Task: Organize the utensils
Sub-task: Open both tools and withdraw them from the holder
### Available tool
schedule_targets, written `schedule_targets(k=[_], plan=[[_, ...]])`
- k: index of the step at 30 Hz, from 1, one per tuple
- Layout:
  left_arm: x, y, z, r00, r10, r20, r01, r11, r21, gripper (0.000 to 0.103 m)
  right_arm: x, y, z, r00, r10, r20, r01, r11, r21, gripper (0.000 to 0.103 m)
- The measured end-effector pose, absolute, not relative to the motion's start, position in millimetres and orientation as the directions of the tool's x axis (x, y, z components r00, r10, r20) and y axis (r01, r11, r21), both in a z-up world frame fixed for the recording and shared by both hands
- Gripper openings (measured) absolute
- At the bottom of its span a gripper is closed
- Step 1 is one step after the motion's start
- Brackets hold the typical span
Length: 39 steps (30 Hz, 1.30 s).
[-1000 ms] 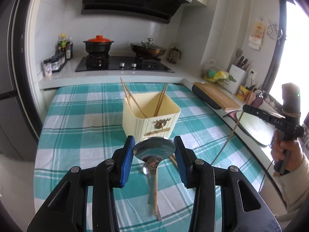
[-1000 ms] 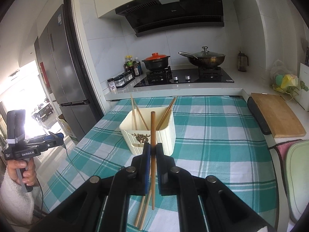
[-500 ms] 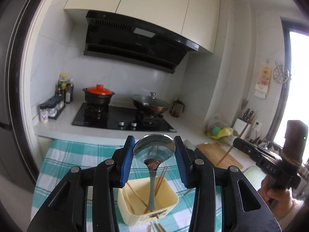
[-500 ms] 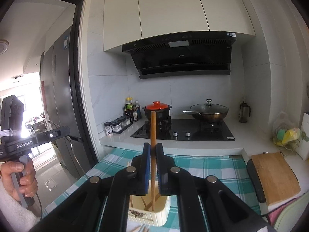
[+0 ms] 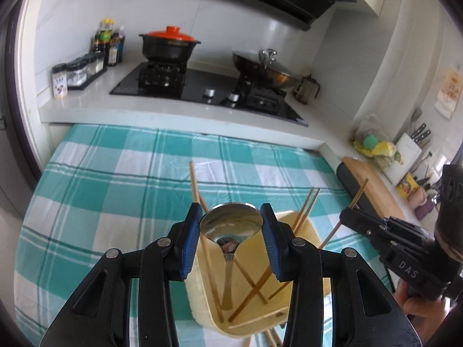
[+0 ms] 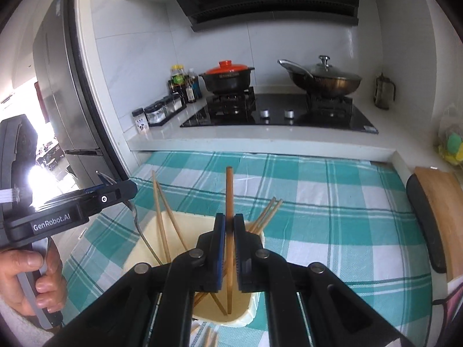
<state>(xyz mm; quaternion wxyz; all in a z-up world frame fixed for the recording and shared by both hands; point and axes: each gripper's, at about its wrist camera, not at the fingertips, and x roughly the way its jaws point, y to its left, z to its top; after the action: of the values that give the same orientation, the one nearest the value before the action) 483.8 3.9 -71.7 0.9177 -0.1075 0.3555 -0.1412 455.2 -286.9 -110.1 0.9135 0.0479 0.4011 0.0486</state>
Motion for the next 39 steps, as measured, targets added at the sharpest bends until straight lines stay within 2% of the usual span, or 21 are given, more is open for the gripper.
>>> schedule_targets(k=[4,6,8,9,11,14,19,22,25,28,32,39], plan=[[492,0,-86,0.683,-0.310,-0.662,0.153,0.946,-0.285,0.042,463,-291,-119,0.659,0.129,-0.741,-0.031,0.989,0.145,0.010],[484,8,-83,0.684,-0.330,-0.651,0.150,0.937,-0.317,0.046,456,-294,-113,0.673,0.135,-0.727,-0.019,0.986,0.165,0.032],[466,18,-78,0.681,-0.353,-0.641,0.169,0.928,-0.332,0.057,440,-299,-103,0.691,0.129,-0.711,-0.011,0.986,0.168,0.036],[455,23,-75,0.680,-0.351,-0.644,0.179,0.931,-0.319,0.059,430,-300,-98,0.691,0.129,-0.711,-0.019,0.987,0.161,0.036],[424,37,-75,0.674,-0.340,-0.655,0.204,0.939,-0.277,0.069,405,-303,-92,0.674,0.122,-0.729,-0.038,0.991,0.130,0.036],[371,65,-95,0.653,-0.309,-0.691,0.209,0.951,-0.228,0.082,353,-310,-101,0.626,0.104,-0.773,-0.069,0.995,0.078,0.045],[293,104,-172,0.579,-0.249,-0.776,0.103,0.967,-0.233,0.082,263,-322,-168,0.508,-0.002,-0.861,-0.016,1.000,-0.012,0.047],[258,109,-204,0.580,-0.210,-0.787,0.046,0.973,-0.226,0.082,220,-319,-208,0.458,-0.051,-0.887,0.021,0.999,-0.046,0.047],[241,106,-218,0.605,-0.152,-0.781,0.008,0.983,-0.184,0.082,189,-313,-220,0.476,-0.075,-0.876,0.063,0.997,-0.051,0.047],[240,104,-226,0.603,-0.163,-0.781,-0.004,0.978,-0.207,0.082,170,-313,-223,0.519,-0.070,-0.852,0.116,0.993,-0.010,0.047],[239,96,-228,0.619,-0.123,-0.776,0.009,0.989,-0.150,0.082,163,-309,-234,0.510,-0.078,-0.857,0.125,0.992,-0.017,0.047],[232,95,-232,0.631,-0.116,-0.767,0.020,0.991,-0.134,0.084,158,-308,-237,0.523,-0.093,-0.847,0.142,0.990,-0.021,0.047]])
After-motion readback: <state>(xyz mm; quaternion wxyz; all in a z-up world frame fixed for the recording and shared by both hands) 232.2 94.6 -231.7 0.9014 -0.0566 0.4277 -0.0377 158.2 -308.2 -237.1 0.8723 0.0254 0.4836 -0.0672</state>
